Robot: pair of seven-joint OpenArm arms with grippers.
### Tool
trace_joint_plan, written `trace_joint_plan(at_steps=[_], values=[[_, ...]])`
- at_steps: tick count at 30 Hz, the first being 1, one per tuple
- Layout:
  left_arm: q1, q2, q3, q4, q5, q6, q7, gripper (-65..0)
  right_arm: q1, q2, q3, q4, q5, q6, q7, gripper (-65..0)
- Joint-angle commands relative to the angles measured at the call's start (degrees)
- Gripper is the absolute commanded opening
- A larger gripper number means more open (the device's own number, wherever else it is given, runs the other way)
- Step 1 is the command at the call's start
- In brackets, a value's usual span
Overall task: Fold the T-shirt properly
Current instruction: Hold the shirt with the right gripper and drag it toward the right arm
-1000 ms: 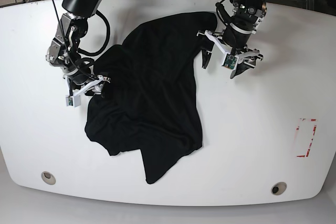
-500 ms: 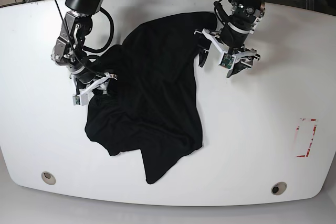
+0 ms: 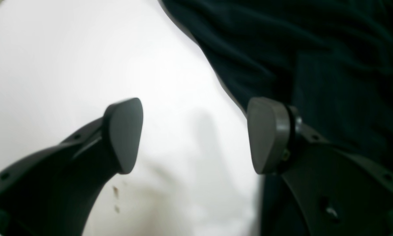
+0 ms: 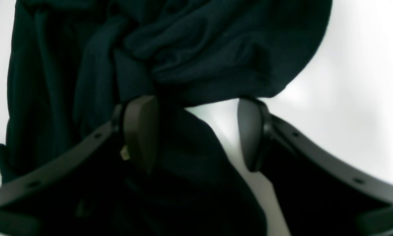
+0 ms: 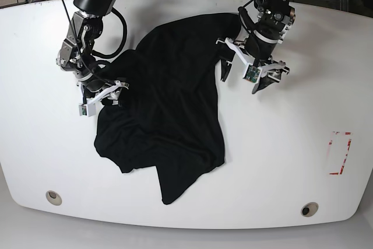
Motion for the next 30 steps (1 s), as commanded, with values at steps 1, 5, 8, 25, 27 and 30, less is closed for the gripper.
trace_joint_plan(at_steps=[1, 5, 8, 25, 27, 30], values=[[-0.62, 0.41, -0.28, -0.36, -0.42, 0.06, -0.96, -18.0, 0.11, 0.27, -1.14, 1.91, -0.04, -0.24, -0.27, -29.8], [-0.8, 0.65, -0.4, -1.08, -0.5, 0.06, -1.07, -18.1, 0.08, 0.26, -1.5, 2.35, -0.08, -0.17, -0.25, -33.3], [-0.73, 0.65, -0.37, -1.27, -0.46, 0.05, -1.11, -18.2, 0.17, 0.28, -1.65, 2.29, -0.15, -0.2, -0.23, -35.5], [0.95, 0.23, -1.18, 0.24, -0.56, -0.12, -1.0, -17.7, 0.69, 0.36, -3.75, 2.11, -0.18, -0.35, -0.45, -42.5], [0.97, 0.29, -1.41, 0.22, -0.65, -0.17, -1.14, -17.7, 0.69, 0.32, -4.28, 2.14, -0.16, -0.37, -0.58, -48.4], [0.65, 0.24, -2.15, 0.27, -0.72, -0.21, -1.14, -18.1, 0.85, 0.2, -6.05, 1.45, -0.23, -0.52, -0.73, -58.3]])
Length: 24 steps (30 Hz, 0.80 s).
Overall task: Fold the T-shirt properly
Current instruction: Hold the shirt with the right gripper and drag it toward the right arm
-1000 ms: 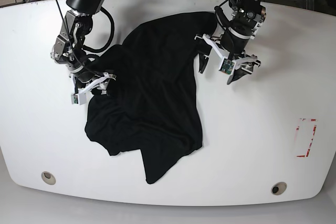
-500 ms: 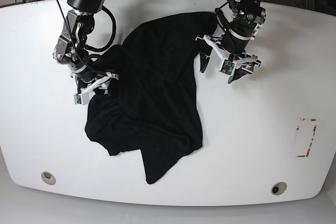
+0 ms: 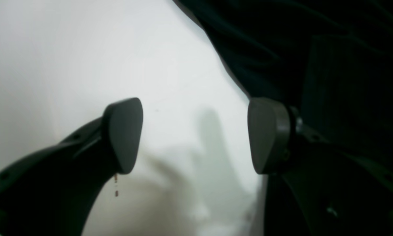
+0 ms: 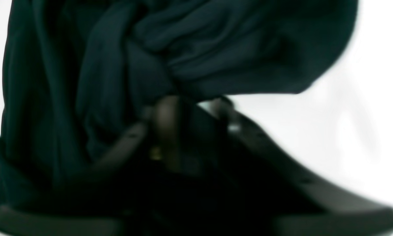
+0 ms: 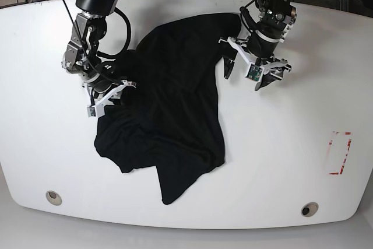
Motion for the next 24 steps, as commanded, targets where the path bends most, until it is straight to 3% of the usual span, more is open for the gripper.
trace_joint_plan(at_steps=[1, 17, 24], values=[[-0.67, -0.04, -0.82, 1.23, -0.57, 0.26, -1.8, -18.2, 1.14, 0.09, -2.28, -0.08, 0.42, -0.05, 0.4, -62.6], [-1.11, 0.58, 0.39, 0.08, -0.47, 0.04, -1.67, -18.3, 1.59, 0.61, -1.37, -0.9, 0.16, 0.22, -0.71, -63.3], [-0.52, 0.16, -0.46, 0.83, -0.31, 0.25, -1.8, -18.5, 0.33, 2.42, -0.43, 0.08, 0.48, -0.23, -0.48, -62.8]])
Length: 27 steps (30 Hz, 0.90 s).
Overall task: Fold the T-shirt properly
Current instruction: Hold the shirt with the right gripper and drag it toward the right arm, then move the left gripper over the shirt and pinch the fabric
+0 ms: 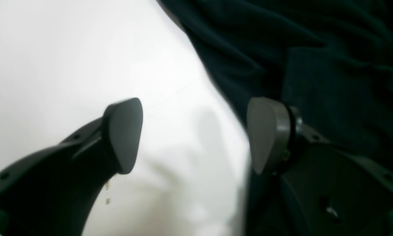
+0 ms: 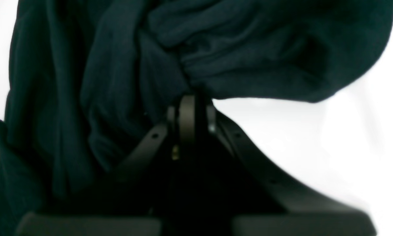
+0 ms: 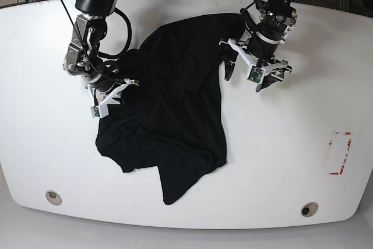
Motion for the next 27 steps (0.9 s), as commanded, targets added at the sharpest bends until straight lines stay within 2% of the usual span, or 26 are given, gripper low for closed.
trace_joint_plan(at_steps=[1, 5, 7, 11, 15, 17, 23, 27], values=[[-0.13, -0.21, -0.16, 1.54, -0.11, 0.41, -1.57, -18.5, 0.05, 1.49, 0.98, 2.11, -0.21, -0.45, 0.06, -62.7], [0.05, -0.15, -0.1, 1.47, -0.13, 0.37, -1.72, -18.7, -1.51, 2.06, 2.44, 6.17, -0.14, -0.44, -0.2, -62.8], [-0.02, -0.04, 0.06, 1.56, 0.0, 0.25, -1.74, -18.7, -4.44, 2.02, 4.86, 14.68, -0.05, -0.84, -0.6, -63.1], [0.0, 0.22, 0.42, 1.65, 0.1, 0.21, -1.83, -18.6, -7.22, 1.53, 6.81, 21.93, 0.03, -0.71, -1.05, -63.1], [-0.37, 0.83, 1.31, 1.31, 0.14, 0.07, -1.67, -18.6, -9.53, 1.14, 7.25, 27.64, 0.28, -0.68, -1.48, -63.2], [-1.46, 2.31, 1.75, -0.32, 0.11, -0.04, -0.73, -18.2, -12.57, 0.92, 5.81, 31.41, 0.7, -1.03, -1.18, -63.2], [-3.79, 5.12, 3.89, -3.35, -0.24, -0.7, 1.99, -17.0, -13.88, 0.77, 3.28, 31.9, 0.53, -0.87, -1.1, -63.4], [-3.0, 5.19, 3.5, -4.98, -0.26, -0.9, 2.07, -17.3, -15.22, 0.73, 3.7, 31.69, -0.06, -1.16, -0.15, -63.7]])
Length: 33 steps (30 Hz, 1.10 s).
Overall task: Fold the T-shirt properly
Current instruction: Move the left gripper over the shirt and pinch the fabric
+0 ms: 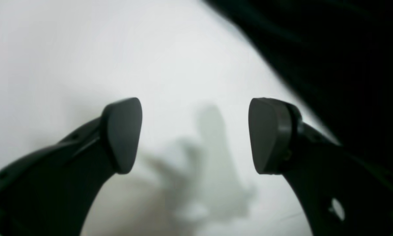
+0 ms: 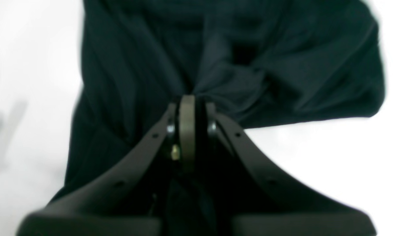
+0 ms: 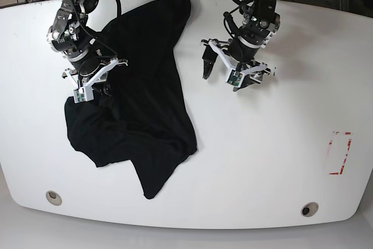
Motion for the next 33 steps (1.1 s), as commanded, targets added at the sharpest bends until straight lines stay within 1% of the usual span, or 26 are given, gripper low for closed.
trace_joint_plan(at_steps=[1, 8, 12, 16, 18, 20, 24, 28, 30, 33], values=[[0.68, -0.52, -0.76, 0.1, 0.04, 0.23, -1.56, -17.3, -0.29, 0.87, 1.15, 1.1, 0.41, -0.47, 2.41, -63.7], [1.17, -1.48, -1.49, 0.19, 0.17, 0.28, -1.74, -17.6, -0.39, 0.84, 1.95, 0.92, 0.41, -0.59, 2.15, -64.0], [3.08, -3.26, -2.18, 3.03, 0.3, 0.39, -2.84, -18.1, 0.04, 1.77, 2.2, 0.55, 0.45, -0.51, 1.17, -63.1], [3.84, -4.32, -2.41, 3.99, 0.28, 0.39, -3.33, -18.2, 0.31, 2.29, 2.54, 0.99, 0.49, -0.6, 0.08, -60.0], [4.02, -4.73, -2.21, 4.38, 0.18, 0.3, -3.42, -18.1, 0.35, 2.47, 2.69, 1.61, 0.41, -0.64, -0.76, -56.9], [4.31, -5.36, -1.47, 5.17, 0.17, -0.12, -3.28, -18.6, -0.08, 3.07, 2.88, 3.57, 0.21, -0.2, -2.45, -48.6], [4.29, -5.04, -0.57, 5.19, -0.05, -0.87, -3.47, -18.9, -0.37, 3.12, 3.04, 5.07, 0.26, -0.16, -4.06, -38.8], [3.9, -3.96, 0.51, 4.99, -0.58, -2.09, -3.82, -18.8, -0.58, 3.24, 3.03, 5.93, 0.36, -0.24, -4.69, -29.9], [3.23, -3.03, 1.24, 4.3, -1.15, -2.9, -3.89, -18.8, -0.61, 3.38, 2.96, 6.1, 0.5, -0.24, -4.57, -27.7], [1.01, -0.03, 2.87, 2.44, -2.52, -4.92, -4.27, -18.7, -0.98, 3.63, 2.79, 5.86, 0.55, -0.26, -3.78, -29.8]])
